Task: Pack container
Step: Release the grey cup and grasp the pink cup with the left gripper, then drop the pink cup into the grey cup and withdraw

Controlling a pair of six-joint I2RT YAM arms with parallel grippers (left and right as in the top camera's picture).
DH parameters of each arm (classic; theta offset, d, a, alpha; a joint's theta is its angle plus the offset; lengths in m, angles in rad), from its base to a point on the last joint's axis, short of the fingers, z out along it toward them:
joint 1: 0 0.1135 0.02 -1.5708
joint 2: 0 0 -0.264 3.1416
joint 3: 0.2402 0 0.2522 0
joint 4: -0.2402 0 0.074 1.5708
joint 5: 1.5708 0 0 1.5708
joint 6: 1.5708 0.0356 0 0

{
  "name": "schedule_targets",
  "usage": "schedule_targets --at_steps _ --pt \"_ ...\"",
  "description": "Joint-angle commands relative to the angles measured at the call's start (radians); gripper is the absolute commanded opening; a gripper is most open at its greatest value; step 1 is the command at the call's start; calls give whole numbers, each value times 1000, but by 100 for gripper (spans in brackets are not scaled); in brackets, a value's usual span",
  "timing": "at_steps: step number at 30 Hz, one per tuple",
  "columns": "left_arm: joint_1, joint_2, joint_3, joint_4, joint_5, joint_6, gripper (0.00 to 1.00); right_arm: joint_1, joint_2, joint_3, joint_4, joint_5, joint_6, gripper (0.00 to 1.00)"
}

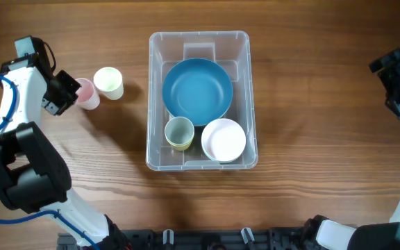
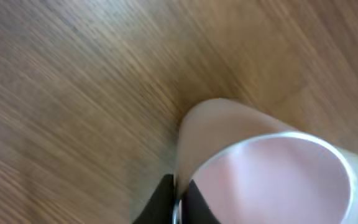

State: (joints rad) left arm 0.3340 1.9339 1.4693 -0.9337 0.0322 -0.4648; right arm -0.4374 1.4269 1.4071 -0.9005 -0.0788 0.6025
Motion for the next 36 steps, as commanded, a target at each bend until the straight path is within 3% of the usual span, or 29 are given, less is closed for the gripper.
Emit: schedule_targets --at_steps 1,6,10,14,17,21,25,34,35,36 --pt "43 -23 3 -47 -42 8 4 2 4 0 2 -5 10 100" --pt "94 -169 39 -164 -106 -15 4 2 4 0 2 -5 10 100" --pt "63 -340 69 -237 19 16 4 2 4 0 2 -5 10 99" --pt "-149 -541 68 -302 37 71 4 2 4 0 2 -5 10 100" --pt "-364 -598 68 -307 26 110 4 2 4 0 2 -5 10 100" --pt "-613 -581 50 -318 -25 117 4 2 4 0 2 -5 10 100" --pt "-776 -522 -27 -303 -122 64 4 2 4 0 2 -5 10 100" --pt "-853 -380 -109 -255 -128 31 4 2 4 0 2 -5 10 100" --pt "-852 -378 -109 -252 -128 31 6 2 4 0 2 -5 10 100" --pt "-848 -378 -107 -244 -127 30 18 2 4 0 2 -5 10 100"
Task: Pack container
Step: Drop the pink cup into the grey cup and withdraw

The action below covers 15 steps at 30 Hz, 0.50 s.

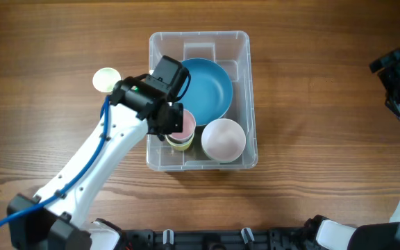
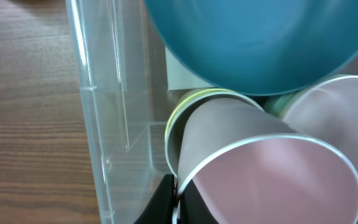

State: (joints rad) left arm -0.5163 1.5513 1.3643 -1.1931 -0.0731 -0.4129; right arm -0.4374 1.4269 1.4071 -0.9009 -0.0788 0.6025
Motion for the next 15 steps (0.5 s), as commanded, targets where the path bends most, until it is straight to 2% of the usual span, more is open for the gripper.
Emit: schedule_targets --at_steps 1,3,4,8,10,15 --pt "6 -4 11 13 -23 -21 30 2 4 0 3 -5 10 100" --pt "21 -23 50 0 -23 -21 53 2 4 0 3 -5 10 100" --pt "43 -48 98 -21 -36 -21 77 2 4 0 3 -5 10 100" --pt "136 -129 191 -45 -133 -21 91 2 4 0 3 -5 10 100" --pt "230 -178 197 -19 -149 -21 93 2 4 0 3 -5 10 100" --pt "494 -168 192 9 -113 -21 83 2 4 0 3 -5 10 100"
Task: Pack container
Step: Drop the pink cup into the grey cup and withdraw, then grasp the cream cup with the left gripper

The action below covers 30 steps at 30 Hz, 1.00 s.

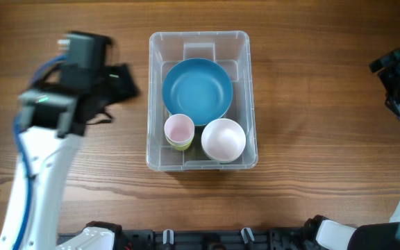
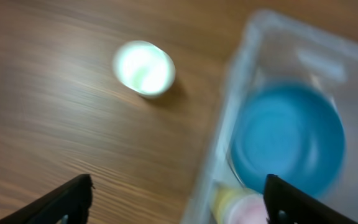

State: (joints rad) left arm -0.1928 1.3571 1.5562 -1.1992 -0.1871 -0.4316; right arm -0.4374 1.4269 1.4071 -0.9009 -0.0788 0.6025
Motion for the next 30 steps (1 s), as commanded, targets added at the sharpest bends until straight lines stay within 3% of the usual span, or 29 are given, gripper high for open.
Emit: schedule_targets --at_steps 1,5,7,13,16,20,22,23,24,30 --pt "228 52 0 27 45 -1 82 2 4 0 3 -5 10 100" --pt "340 168 0 99 206 68 70 2 4 0 3 -5 10 99" --pt "356 241 0 138 253 89 70 2 4 0 3 -5 10 100" --pt "346 490 0 190 258 133 68 2 4 0 3 -5 10 100" --pt "347 592 0 201 258 138 62 2 4 0 3 -5 10 100" --pt "348 647 0 218 257 138 46 2 4 0 3 -5 10 99" --pt "348 648 0 223 257 141 28 2 4 0 3 -5 10 100" --pt "348 647 0 222 257 141 9 2 4 0 3 -5 10 100" --pt "348 642 0 215 257 141 5 2 4 0 3 -5 10 100" --pt "323 454 31 80 258 140 4 2 4 0 3 -5 10 99"
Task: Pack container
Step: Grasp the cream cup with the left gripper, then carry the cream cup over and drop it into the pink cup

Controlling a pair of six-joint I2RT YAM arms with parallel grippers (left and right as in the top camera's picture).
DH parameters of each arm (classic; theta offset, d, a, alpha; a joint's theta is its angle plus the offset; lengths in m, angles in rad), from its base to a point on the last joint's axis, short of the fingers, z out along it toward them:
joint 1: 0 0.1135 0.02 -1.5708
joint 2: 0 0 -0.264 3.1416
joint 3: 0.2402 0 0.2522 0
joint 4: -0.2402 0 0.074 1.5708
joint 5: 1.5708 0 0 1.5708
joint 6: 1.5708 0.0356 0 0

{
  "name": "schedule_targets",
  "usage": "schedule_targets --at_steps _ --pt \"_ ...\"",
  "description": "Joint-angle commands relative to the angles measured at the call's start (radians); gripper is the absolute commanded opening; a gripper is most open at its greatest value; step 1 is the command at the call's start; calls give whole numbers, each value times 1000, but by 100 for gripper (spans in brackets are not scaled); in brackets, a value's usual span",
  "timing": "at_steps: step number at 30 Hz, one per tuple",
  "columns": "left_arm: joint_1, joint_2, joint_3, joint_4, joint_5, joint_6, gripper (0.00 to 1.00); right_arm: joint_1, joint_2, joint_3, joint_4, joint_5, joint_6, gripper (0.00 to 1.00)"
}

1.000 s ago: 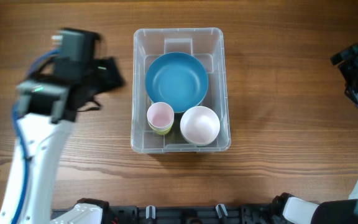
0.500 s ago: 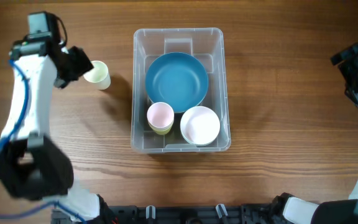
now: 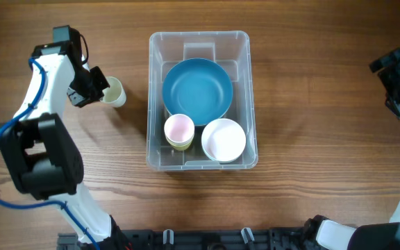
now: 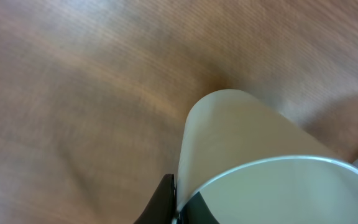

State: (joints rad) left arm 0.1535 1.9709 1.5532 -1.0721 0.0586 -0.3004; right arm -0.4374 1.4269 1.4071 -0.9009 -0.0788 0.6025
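A cream cup (image 3: 114, 91) sits left of the clear plastic container (image 3: 155, 104). My left gripper (image 3: 97, 89) is shut on the cup's rim, one finger inside and one outside. In the left wrist view the cream cup (image 4: 253, 149) fills the frame over the wood, and a black fingertip (image 4: 164, 202) presses its outer wall. Inside the container lie a blue bowl (image 3: 197, 90), a white bowl (image 3: 223, 139) and a pink cup (image 3: 179, 128) nested in a yellow-green cup. My right gripper (image 3: 398, 76) stays at the far right edge, and its jaws are too small to read.
The wooden table (image 3: 311, 194) spreads around the container. A black rail (image 3: 207, 239) runs along the front edge. The left arm's base link (image 3: 40, 156) stands at the left, near the cup.
My left gripper was open and empty above the table left of the container, with the cream cup standing free. Now it is shut on that cup's rim. The right arm has not moved.
My left gripper held the pink cup on the table beside the cream cup. Then it held the pink cup over the yellow-green cup in the container. Then the pink cup sat nested there and the gripper was open outside. Now it grips the cream cup.
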Motion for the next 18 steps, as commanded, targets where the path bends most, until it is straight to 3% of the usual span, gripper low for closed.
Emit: schedule_targets --at_steps 1,9,18 --pt "-39 -206 35 -65 12 9 4 2 4 0 3 -5 10 100" --pt "-346 -546 35 -169 12 0 4 2 4 0 3 -5 10 100" --pt "-587 -557 -51 -255 -52 -153 4 2 4 0 3 -5 10 100"
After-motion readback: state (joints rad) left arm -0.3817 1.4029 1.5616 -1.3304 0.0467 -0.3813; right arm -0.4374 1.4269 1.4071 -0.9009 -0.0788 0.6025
